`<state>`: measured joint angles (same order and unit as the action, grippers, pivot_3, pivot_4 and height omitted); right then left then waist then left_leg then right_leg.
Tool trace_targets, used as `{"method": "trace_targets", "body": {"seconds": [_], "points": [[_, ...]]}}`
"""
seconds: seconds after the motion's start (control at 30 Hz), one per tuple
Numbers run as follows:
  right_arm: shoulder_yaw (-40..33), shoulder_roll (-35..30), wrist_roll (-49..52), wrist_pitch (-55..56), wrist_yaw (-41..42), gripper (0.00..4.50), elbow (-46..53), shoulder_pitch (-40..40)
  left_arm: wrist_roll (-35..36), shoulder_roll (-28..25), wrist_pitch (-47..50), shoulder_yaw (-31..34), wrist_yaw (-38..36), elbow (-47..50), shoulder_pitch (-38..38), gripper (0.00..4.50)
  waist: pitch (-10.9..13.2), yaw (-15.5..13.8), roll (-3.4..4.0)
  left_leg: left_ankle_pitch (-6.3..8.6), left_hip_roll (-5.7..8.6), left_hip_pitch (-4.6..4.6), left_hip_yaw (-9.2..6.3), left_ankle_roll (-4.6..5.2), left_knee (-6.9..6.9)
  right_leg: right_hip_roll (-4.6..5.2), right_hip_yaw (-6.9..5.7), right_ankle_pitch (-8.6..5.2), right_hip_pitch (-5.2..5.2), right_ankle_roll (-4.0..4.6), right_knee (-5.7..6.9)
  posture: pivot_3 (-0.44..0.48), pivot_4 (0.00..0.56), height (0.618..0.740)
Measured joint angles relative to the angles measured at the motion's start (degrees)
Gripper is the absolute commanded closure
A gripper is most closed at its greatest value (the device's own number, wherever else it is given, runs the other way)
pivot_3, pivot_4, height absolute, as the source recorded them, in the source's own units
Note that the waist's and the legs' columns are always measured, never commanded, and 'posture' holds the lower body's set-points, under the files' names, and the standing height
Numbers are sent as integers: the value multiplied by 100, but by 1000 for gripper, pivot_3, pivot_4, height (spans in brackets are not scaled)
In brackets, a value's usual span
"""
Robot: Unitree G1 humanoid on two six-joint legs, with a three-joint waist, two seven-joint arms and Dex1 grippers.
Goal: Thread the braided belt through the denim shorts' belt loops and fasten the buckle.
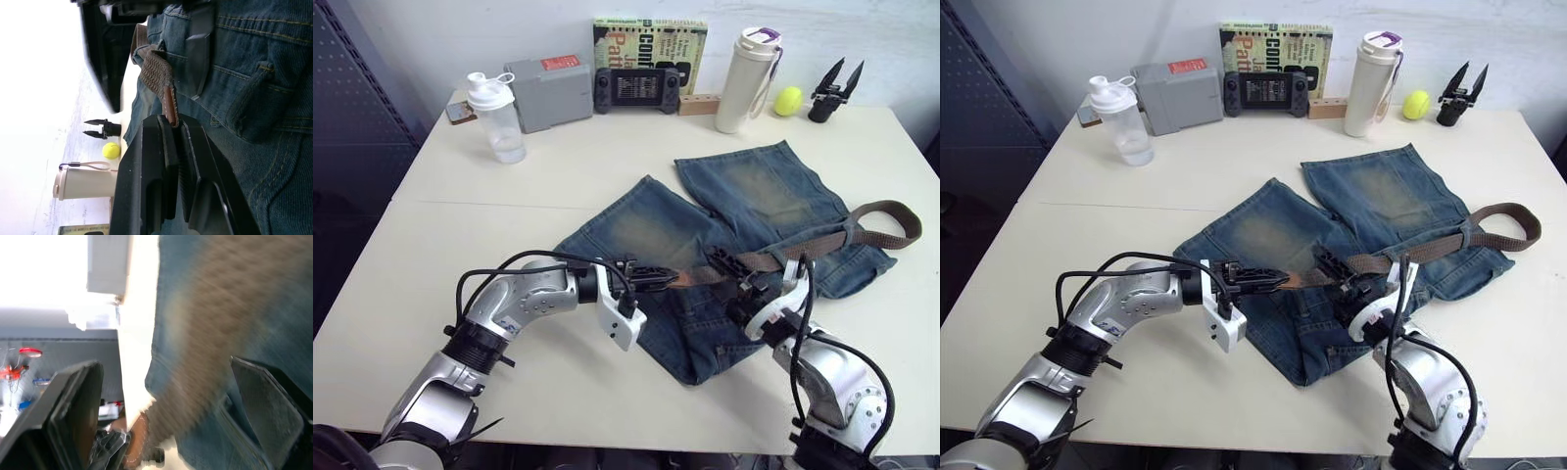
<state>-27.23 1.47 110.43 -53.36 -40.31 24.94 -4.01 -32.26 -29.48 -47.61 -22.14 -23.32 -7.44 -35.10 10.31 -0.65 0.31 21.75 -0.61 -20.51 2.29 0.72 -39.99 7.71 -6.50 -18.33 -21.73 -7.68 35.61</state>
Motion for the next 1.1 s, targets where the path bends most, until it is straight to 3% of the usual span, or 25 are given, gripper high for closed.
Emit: {"method": "trace_targets", "body": {"seconds": [0.13, 0.17, 0.23, 0.47, 0.5, 0.6, 0.67, 0.73, 0.77, 0.8, 0.9, 1.1], "points": [[420, -398, 86, 592, -2, 80, 191, 141, 0, -4, 0, 0, -1, 0, 1, 4500, 0, -1, 0, 0, -11, 0, -2, 0, 0, 0, 2, 0, 0, 0, -1, 0, 150, 731], [491, -464, 110, 683, 24, 304, 215, 183, 0, -7, 0, 0, -1, 0, 0, 4500, 0, -2, 0, 0, -14, 0, -4, 0, 0, 0, 1, 0, 0, 0, -1, 0, 150, 731], [658, -557, 115, 850, 75, 919, 226, 276, -2, -10, -2, 0, 0, 0, 0, 4500, 0, -11, 0, 0, -17, 0, -3, 1, 0, 2, 2, 0, 0, 0, -1, 0, 150, 731], [888, -792, 117, 1347, 191, 4209, 297, 391, -49, -12, -6, -2, 0, -3, 0, 4500, 0, -57, 0, 0, -21, 0, -2, 2, 0, 6, 4, 0, 0, 0, -3, 0, 150, 731], [901, -800, 117, 1400, 205, 4375, 319, 402, -63, -13, -6, -2, 0, -4, 0, 4500, 0, -59, 0, 0, -21, -1, -2, 2, -1, 6, 4, 0, 0, 0, -3, 0, 150, 731], [972, -868, 122, 1536, 279, 4375, 385, 441, -66, -13, -14, -4, -3, -5, 0, 4500, 0, -62, 0, 0, -21, 0, -2, 2, -1, 6, 4, 0, 0, 0, -3, 0, 150, 731], [1002, -917, 126, 1588, 342, 4500, 392, 429, -26, -13, -2, -4, -17, -5, 1, 3640, 0, -62, 0, 0, -22, -1, -2, 2, -1, 6, 4, 0, 0, 0, -3, 0, 150, 731], [1010, -951, 126, 1684, 418, 4500, 392, 395, 554, -6, 82, -28, -253, 33, 103, 2788, 0, -54, 0, 0, -27, 0, -2, 2, -1, 7, 5, 0, 0, 1, -4, 0, 150, 731], [1008, -1002, 126, 1704, 448, 4500, 392, 383, 774, 19, 160, -27, -323, 70, 171, 2575, 0, -51, 0, 0, -27, 0, -3, 2, 0, 9, 5, 0, 0, 1, -5, 0, 150, 731], [1006, -1104, 126, 1725, 499, 4500, 391, 365, 1207, 70, 391, -34, -507, 182, 303, 2005, 0, -56, 0, 0, -27, -1, -5, 3, -1, 10, 5, 0, 0, 1, -4, 0, 150, 731], [1007, -1162, 127, 1764, 600, 4500, 389, 358, 1709, 70, 890, -33, -873, 321, 440, 848, 0, -62, 0, -1, -25, -2, -5, 4, -3, 9, 4, 0, 1, 1, -5, 0, 150, 731], [871, -1981, 147, 1676, 1102, 4500, 362, 450, 3939, -402, 3142, 245, -2049, 1545, 1380, 848, 6, -26, 10, 1, -28, -2, -9, 7, -1, 9, 11, -1, 3, 3, -10, 0, 150, 731]]}}
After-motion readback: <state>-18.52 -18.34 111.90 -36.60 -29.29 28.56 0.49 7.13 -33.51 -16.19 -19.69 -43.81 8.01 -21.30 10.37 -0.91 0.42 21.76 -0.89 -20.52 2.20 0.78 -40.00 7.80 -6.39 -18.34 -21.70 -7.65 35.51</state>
